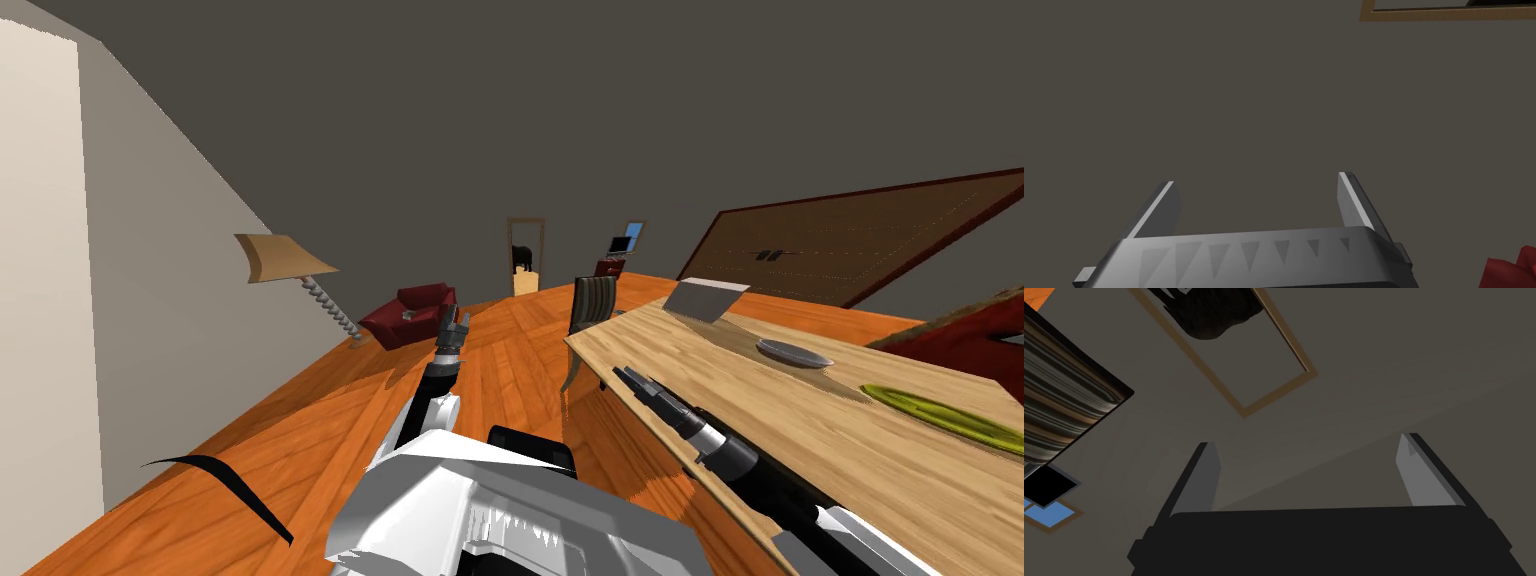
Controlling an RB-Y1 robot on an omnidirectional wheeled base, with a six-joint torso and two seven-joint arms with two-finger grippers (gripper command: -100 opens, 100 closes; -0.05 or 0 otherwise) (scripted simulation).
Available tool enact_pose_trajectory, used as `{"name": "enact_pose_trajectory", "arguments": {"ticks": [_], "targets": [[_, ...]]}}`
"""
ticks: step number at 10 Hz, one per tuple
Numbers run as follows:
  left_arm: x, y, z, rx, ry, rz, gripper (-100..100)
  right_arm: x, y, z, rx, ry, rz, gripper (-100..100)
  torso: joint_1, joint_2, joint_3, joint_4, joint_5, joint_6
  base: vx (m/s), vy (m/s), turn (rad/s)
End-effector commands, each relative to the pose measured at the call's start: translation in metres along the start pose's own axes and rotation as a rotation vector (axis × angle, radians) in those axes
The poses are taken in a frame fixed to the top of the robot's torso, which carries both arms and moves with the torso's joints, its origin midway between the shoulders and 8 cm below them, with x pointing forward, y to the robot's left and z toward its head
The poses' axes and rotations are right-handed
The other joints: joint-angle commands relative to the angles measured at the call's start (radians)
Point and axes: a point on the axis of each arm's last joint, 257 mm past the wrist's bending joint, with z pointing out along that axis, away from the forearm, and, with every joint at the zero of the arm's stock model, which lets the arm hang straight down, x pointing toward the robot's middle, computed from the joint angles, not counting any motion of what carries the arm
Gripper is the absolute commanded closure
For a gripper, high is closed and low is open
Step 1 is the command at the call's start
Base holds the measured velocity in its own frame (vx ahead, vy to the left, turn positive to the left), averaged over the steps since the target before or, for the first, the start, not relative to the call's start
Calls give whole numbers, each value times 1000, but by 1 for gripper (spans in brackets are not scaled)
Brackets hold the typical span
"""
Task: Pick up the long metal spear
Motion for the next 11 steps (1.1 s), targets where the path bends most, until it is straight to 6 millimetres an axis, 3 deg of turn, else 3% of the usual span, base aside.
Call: {"name": "enact_pose_trajectory", "arguments": {"ticks": [1,2,5,6,7,8,10,11], "targets": [[0,0,0,0,0,0,0,5,-12,-4,22,15,-3,-100,0,0,0,0,0,0,25,0,-1],[0,0,0,0,0,0,0,22,-29,-17,55,87,-40,-100,1,2,1,0,0,0,45,-4,136],[0,0,0,0,0,0,0,43,-58,-40,115,169,-73,-100,0,-1,0,0,0,0,76,-15,121],[0,0,0,0,0,0,0,58,-75,-58,146,244,-109,-100,-1,-1,-1,0,0,0,87,-22,129],[0,0,0,0,0,0,0,60,-81,-62,161,249,-107,-100,-1,-1,-1,0,0,0,76,-32,85],[0,0,0,0,0,0,0,73,-96,-82,190,324,-144,-100,-1,-1,0,0,0,0,100,-50,143],[0,0,0,0,0,0,0,75,-103,-88,207,331,-142,-100,-2,-1,-1,0,0,0,57,-37,45],[0,0,0,0,0,0,0,86,-116,-107,229,403,-178,-100,-1,1,1,0,0,1,48,-25,145]]}}
